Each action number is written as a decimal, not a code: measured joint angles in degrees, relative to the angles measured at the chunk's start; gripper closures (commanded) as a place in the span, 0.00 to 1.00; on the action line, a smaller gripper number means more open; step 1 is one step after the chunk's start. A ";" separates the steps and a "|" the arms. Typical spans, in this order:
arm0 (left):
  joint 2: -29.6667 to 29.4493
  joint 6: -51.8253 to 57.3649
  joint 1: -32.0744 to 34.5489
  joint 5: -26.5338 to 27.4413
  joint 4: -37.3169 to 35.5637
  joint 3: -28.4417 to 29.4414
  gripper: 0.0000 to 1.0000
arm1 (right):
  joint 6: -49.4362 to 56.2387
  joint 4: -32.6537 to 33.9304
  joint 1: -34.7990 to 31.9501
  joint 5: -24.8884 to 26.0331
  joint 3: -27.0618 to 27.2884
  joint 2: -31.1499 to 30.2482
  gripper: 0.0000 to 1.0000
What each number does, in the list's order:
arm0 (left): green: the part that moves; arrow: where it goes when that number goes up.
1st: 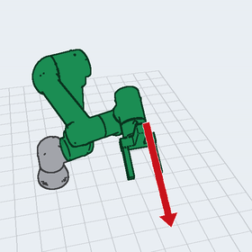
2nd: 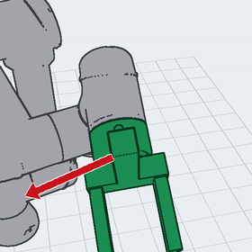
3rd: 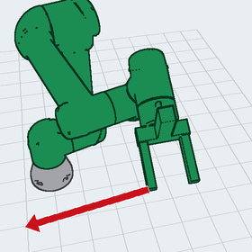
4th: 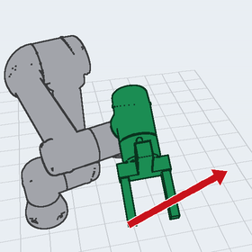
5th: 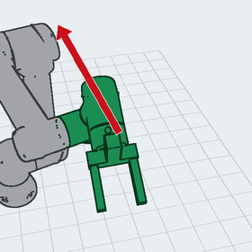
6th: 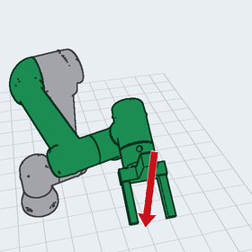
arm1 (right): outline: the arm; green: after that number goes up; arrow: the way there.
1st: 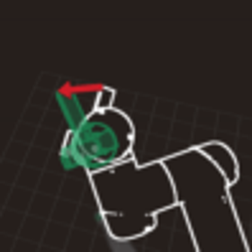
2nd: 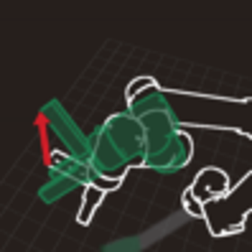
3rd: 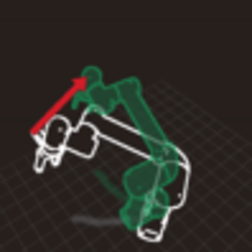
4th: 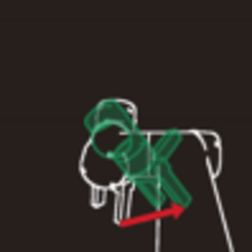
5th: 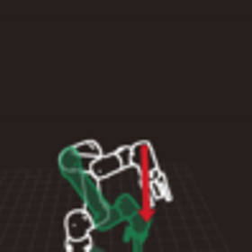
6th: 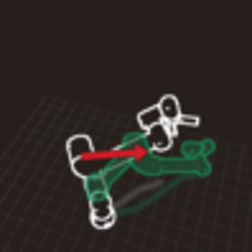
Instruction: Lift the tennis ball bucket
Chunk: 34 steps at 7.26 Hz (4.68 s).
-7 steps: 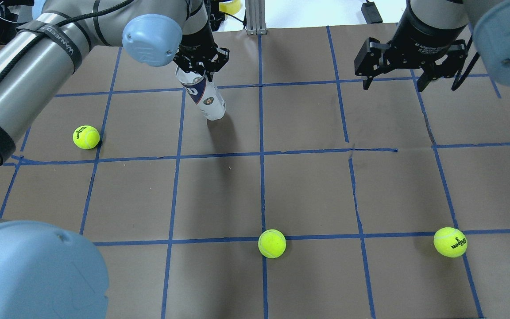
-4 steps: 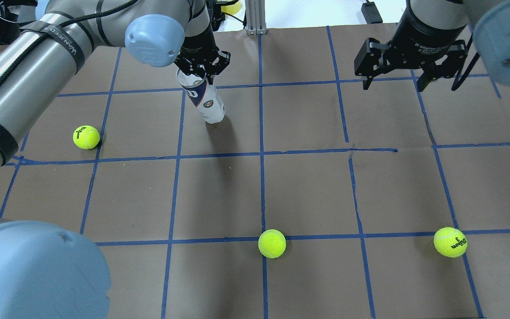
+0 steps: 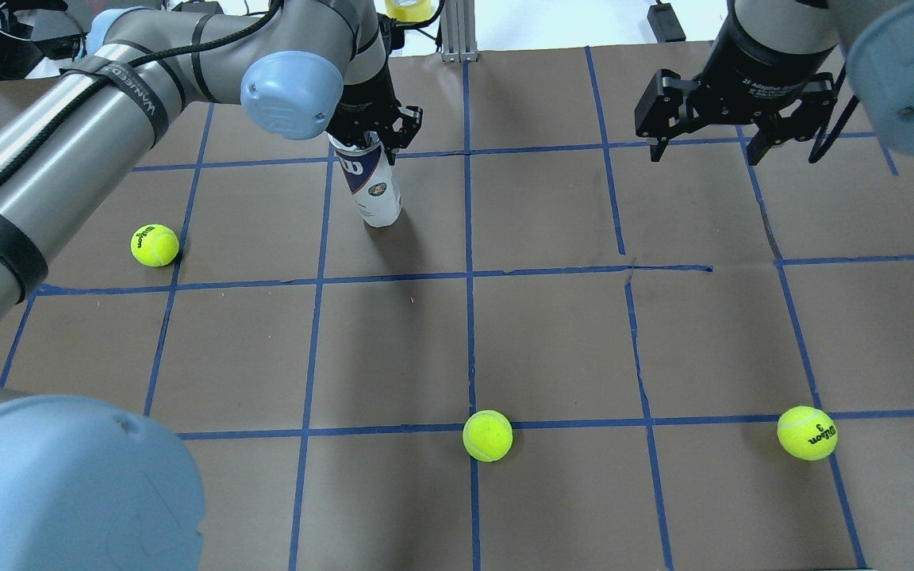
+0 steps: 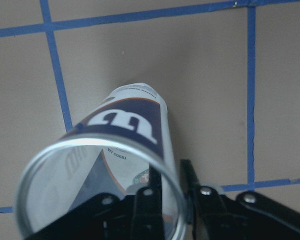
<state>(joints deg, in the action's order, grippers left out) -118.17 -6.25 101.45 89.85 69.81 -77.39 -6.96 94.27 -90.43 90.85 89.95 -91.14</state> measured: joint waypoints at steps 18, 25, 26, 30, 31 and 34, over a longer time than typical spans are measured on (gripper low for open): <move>29.81 9.25 -12.59 -1.42 17.52 -10.70 0.00 | -0.16 -0.41 -0.08 -1.44 0.40 0.04 0.00; 29.41 9.24 -12.50 -2.15 17.49 -10.53 0.00 | -0.16 -0.41 -0.10 -1.46 0.40 0.11 0.00; 29.49 9.24 -12.50 -2.17 17.47 -10.52 0.00 | -0.16 -0.41 -0.10 -1.47 0.40 0.14 0.00; 29.57 9.31 -12.50 -2.18 17.46 -10.61 0.00 | -0.16 -0.37 -0.10 -1.47 0.40 0.20 0.00; 29.57 9.32 -12.50 -2.15 17.47 -10.65 0.00 | -0.16 -0.34 -0.10 -1.47 0.40 0.23 0.00; 29.63 9.49 -12.50 -2.13 17.46 -10.81 0.00 | -0.16 -0.32 -0.10 -1.83 0.40 0.31 0.00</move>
